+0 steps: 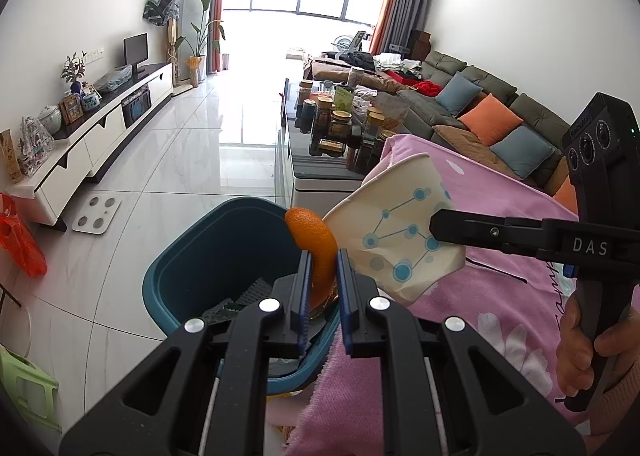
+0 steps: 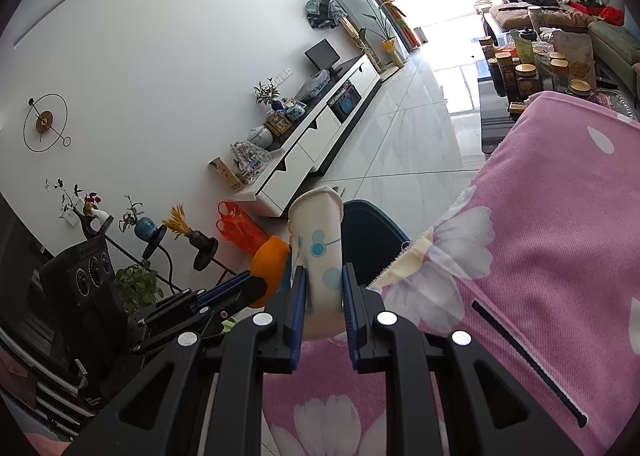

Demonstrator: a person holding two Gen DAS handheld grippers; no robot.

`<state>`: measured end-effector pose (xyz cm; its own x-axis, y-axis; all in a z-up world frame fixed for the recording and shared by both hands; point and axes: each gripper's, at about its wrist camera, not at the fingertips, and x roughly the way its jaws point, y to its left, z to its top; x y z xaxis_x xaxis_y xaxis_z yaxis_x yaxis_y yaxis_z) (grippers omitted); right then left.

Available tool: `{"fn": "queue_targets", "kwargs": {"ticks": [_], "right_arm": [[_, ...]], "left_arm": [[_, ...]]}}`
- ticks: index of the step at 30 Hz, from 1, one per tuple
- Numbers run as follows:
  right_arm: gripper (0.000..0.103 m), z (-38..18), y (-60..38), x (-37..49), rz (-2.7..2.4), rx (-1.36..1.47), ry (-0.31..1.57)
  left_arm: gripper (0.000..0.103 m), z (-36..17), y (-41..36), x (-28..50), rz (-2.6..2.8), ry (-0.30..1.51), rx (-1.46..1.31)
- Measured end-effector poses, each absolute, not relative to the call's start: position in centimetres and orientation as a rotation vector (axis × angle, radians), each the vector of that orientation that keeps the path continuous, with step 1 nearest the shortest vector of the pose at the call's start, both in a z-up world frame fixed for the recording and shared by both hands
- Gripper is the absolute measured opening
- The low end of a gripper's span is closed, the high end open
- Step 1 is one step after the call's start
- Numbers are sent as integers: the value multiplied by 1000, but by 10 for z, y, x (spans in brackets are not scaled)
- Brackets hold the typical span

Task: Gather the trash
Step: 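Carry the paper cup over the teal bin with the right gripper while the left carries the peel, then open the right gripper to drop the cup while the left opens to drop the peel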

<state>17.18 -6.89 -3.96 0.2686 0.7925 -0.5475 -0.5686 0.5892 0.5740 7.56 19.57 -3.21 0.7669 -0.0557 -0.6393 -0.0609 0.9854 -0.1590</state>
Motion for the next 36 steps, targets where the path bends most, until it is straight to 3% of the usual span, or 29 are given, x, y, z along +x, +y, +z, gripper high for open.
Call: {"fn": "queue_targets", "kwargs": {"ticks": [36], "right_arm": [[16,-62,3,190,896,174,1009]], "left_arm": [[13,-65,206,111,87,775,-235]]}}
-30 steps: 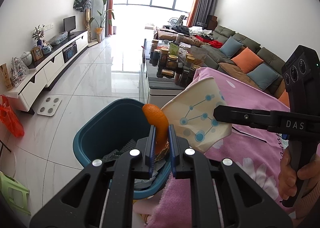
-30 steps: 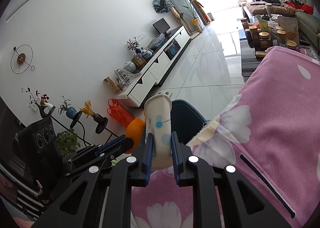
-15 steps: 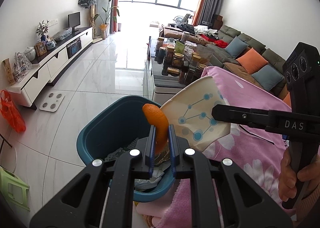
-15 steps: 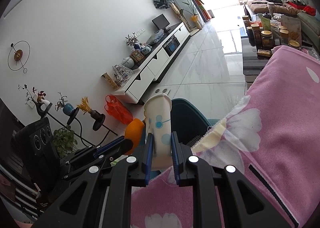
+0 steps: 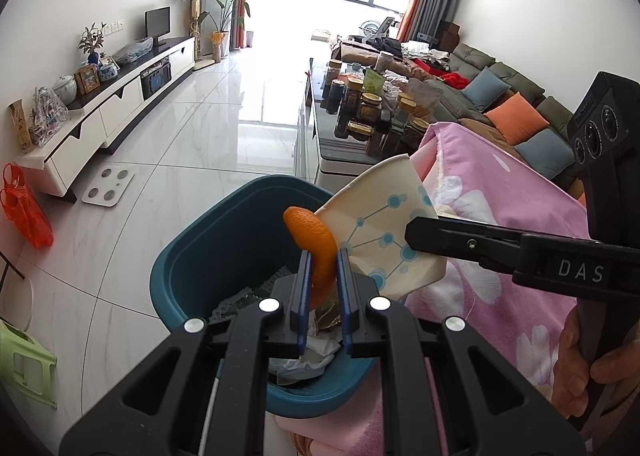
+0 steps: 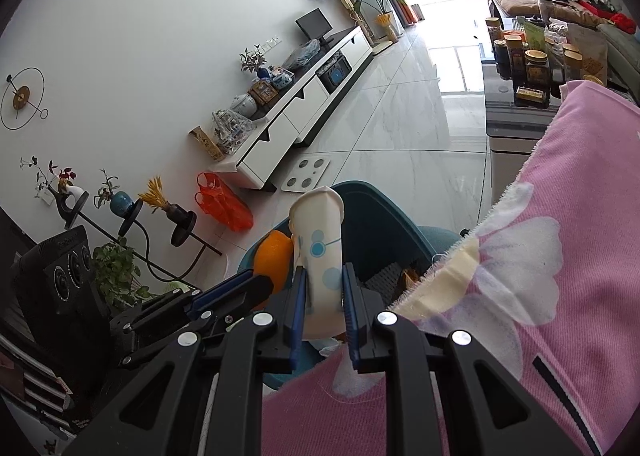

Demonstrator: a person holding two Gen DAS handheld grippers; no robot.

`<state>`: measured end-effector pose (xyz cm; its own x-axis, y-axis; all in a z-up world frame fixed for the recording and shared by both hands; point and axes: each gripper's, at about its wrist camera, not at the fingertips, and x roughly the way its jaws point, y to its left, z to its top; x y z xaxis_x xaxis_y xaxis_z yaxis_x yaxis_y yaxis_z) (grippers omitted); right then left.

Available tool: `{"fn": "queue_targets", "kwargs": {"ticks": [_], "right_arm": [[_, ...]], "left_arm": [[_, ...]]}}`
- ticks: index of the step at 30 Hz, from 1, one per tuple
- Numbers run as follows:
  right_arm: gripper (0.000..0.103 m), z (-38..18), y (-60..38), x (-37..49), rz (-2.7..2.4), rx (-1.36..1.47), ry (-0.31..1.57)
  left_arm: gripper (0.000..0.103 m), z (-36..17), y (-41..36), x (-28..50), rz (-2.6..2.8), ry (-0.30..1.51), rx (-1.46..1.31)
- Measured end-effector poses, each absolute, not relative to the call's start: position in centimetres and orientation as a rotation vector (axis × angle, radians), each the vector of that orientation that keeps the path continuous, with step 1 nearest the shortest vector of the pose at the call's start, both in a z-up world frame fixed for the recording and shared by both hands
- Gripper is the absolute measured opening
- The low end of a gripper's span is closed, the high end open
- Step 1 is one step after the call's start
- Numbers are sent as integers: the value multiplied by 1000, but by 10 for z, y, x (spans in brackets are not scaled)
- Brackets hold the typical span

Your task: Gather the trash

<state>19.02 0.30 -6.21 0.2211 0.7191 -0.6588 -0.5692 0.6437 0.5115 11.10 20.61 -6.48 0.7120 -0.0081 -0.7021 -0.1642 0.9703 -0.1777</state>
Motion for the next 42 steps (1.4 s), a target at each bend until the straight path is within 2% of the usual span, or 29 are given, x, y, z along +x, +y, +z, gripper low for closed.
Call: {"fn": "queue_targets", "kwargs": {"ticks": [7,10,15,18,22,27,28,30,31,32,36,42], "right_arm": [[18,-72,14,194,878,152,1042],[19,-74,14,196,873,157,1043],[20,-76,9,197,871,164,1048],[27,-74,1,196,871,176,1041],[30,-68,-12,189,873,169,1014],[49,-54,-38,168,845,147,931],[51,-51,-44,162,838,141,913],[56,-47,-58,151,810,120,868],[58,-44,-65,144,802,108,848],[62,-41,-73,139,785,97,826],[80,-31,-108,113,689,56,714],[96,-27,-168,68,518,32,585]], "left_arm": [[14,-86,218,127,97,806,-280],[21,-95,220,133,110,815,-290],[25,-102,222,134,118,818,-301],[32,-98,222,128,124,802,-296],[44,-87,216,116,113,758,-269],[68,-67,201,93,108,681,-220],[76,-63,198,86,105,662,-215],[83,-55,189,74,96,624,-195],[93,-52,184,68,92,608,-184],[97,-47,180,60,89,590,-178],[97,-36,157,38,42,541,-173],[97,-25,109,11,-6,462,-140]]}}
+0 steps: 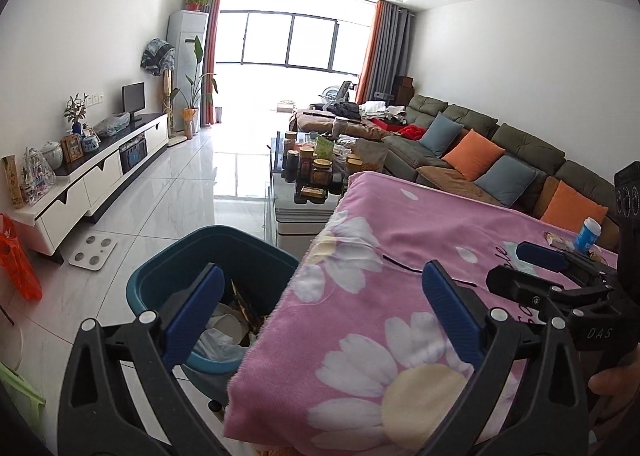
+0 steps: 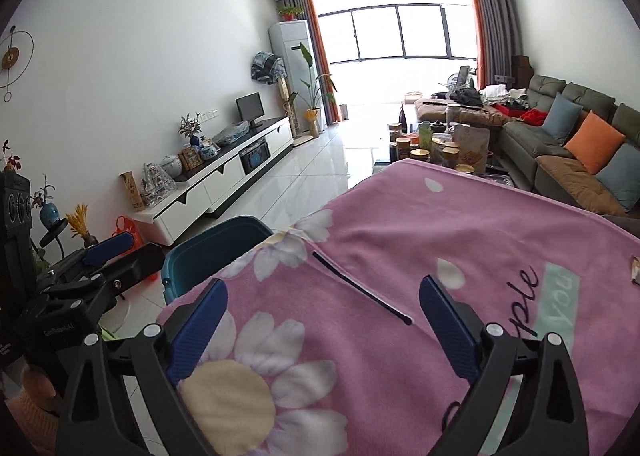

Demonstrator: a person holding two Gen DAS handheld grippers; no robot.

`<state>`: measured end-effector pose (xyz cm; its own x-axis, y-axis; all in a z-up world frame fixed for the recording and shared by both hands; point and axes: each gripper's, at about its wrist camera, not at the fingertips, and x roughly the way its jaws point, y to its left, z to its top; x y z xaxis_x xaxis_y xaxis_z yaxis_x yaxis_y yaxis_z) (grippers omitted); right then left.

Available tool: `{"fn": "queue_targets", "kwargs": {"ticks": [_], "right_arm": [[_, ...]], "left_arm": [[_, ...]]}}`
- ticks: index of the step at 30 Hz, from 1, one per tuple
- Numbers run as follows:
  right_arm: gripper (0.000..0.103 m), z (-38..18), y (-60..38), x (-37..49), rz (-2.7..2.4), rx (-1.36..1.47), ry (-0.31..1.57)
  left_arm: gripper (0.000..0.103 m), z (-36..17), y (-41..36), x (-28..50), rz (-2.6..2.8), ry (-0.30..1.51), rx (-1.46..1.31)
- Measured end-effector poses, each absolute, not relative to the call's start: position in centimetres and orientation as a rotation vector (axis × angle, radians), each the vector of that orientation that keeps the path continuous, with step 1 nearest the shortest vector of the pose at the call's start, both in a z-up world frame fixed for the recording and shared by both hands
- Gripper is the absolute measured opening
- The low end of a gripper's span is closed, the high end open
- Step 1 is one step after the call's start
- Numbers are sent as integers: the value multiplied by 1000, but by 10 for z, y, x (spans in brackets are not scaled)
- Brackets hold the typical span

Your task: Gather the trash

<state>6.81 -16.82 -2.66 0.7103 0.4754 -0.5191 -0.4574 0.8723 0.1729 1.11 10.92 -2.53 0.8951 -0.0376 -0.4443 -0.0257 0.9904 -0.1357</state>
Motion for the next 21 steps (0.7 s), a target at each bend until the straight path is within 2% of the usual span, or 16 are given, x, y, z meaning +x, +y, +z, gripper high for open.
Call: {"fn": "queue_targets", "kwargs": {"ticks": [13,21], "right_arm": [[96,-32,-269,-3,167,69,393],[96,-34,-293,-38,50,84,260]], "left_arm": [[97,-10,31,-11,-65,329,-92],[98,-10,-1,-18,-75,280,-15]]}}
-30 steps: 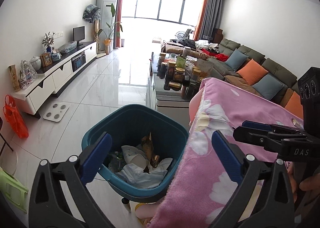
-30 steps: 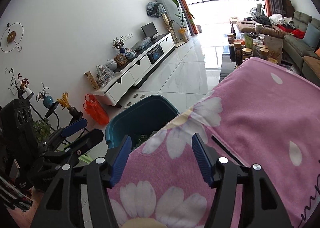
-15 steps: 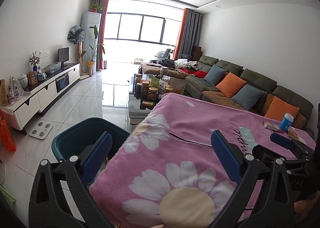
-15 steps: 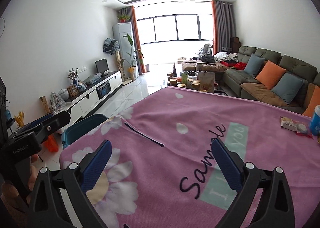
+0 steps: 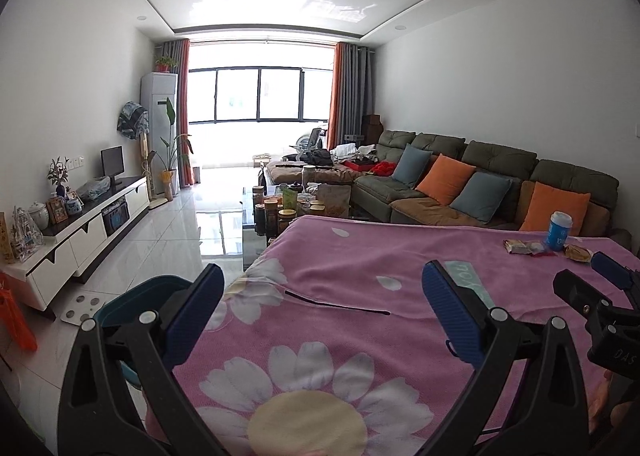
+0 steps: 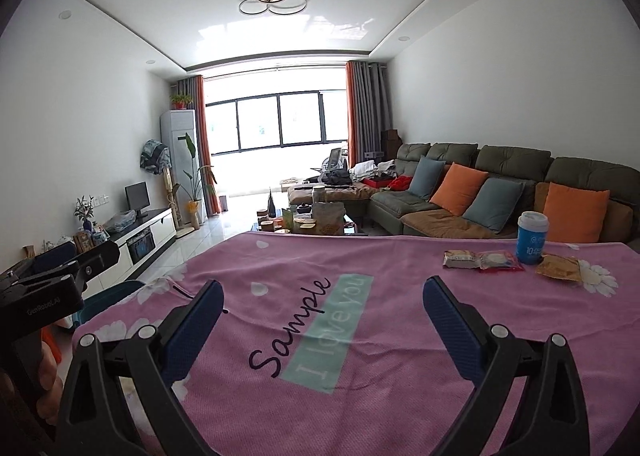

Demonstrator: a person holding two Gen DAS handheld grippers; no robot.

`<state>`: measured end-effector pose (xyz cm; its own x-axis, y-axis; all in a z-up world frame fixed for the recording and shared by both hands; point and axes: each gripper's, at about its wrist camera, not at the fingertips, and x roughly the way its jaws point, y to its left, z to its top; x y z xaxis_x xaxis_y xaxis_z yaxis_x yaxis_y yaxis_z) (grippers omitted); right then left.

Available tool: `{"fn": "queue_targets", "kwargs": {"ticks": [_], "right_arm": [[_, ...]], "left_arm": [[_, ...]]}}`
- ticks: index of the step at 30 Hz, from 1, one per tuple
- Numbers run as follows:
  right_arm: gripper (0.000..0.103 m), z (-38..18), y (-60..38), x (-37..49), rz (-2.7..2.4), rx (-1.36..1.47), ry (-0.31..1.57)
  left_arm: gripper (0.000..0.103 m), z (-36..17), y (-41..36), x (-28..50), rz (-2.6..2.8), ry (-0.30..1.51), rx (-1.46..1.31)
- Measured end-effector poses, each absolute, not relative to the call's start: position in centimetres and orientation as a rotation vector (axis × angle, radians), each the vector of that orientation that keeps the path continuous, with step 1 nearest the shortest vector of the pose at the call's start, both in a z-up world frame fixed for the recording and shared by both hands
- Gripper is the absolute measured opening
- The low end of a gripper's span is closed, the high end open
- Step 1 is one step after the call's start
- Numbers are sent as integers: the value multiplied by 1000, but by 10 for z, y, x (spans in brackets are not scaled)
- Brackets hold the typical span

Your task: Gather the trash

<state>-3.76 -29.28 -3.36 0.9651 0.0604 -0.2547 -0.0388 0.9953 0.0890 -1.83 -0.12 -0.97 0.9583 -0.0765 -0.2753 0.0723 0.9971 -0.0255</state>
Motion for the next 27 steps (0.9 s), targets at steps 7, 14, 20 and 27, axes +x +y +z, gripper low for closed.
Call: {"fn": "queue_targets", "kwargs": {"ticks": [7,14,20,27], "right_arm": [[96,-32,-297,-45,39,85,265],[96,-32,-301,-49,28,107,270],[96,-32,-305,-50,23,113,266],[96,-31,-307,-53,16,117,259]], "left_arm": [[98,-14,-16,-23,-98,265,2],[98,-14,-22,-28,-109,243,14],[98,-11,-26,-32,-108,215,23],[98,-10,-29,-34,-116,204,26]]}}
